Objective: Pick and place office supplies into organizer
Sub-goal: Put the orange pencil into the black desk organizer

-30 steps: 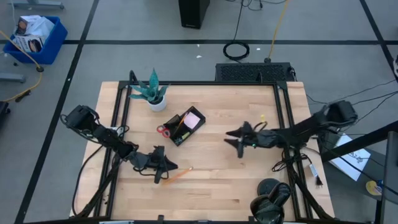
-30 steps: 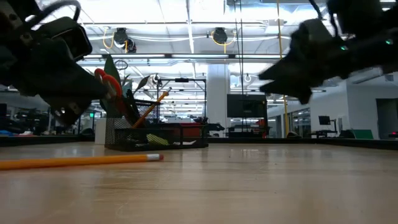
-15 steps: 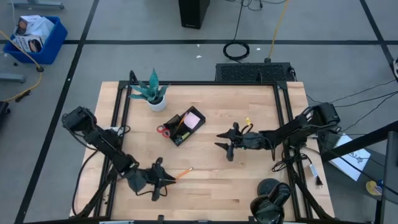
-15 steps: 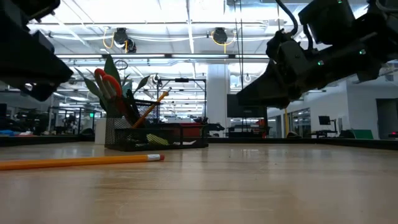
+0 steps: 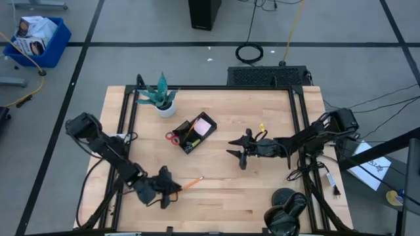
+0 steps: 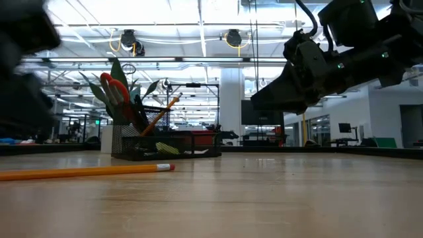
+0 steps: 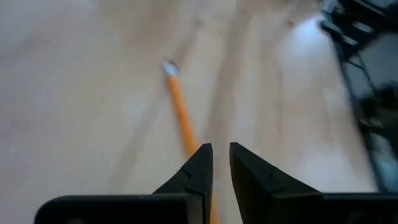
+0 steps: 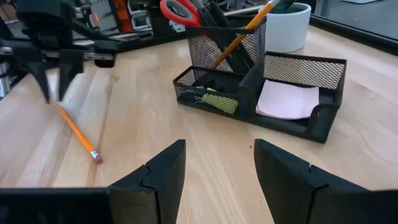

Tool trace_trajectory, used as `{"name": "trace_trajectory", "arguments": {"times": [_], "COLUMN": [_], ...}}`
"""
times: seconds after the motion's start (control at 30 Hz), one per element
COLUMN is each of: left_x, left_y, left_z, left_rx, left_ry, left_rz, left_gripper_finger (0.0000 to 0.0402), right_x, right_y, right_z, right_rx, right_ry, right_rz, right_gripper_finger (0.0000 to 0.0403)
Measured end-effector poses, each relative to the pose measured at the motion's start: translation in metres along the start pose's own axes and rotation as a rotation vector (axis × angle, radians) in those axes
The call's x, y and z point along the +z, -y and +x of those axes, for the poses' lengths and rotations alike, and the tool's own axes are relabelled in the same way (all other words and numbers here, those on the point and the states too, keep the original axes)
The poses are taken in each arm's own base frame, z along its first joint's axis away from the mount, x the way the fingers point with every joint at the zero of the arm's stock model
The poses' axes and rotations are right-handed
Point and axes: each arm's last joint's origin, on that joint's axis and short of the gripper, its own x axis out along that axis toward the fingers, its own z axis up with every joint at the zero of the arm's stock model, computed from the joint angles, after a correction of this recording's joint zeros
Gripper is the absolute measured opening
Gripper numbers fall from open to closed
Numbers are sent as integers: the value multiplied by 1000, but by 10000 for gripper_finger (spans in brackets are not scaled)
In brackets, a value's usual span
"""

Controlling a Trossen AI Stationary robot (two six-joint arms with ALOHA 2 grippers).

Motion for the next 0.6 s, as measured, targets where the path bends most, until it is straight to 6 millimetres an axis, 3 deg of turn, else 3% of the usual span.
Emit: {"name": "trace_trajectory", "arguments": {"times": [0.23, 0.4, 0.6], "left_x": [-11, -10, 0], "left_y": [9, 8, 8], "left_z": [-11, -10, -6], "left_rx": [2, 13, 9], "left_ry": [58, 66, 121], "left_rz": [-31, 36, -37], "left_gripper_finger": [58, 58, 60], "right_x": [-1, -2, -3], "right_y": [-3, -6, -9], "right_z": [-1, -2, -3], "right_rx": [13, 26, 39], "right_ry": [-9, -12, -9], "right_rz": [-4, 13, 50], "right_gripper_finger": [183, 183, 183]}}
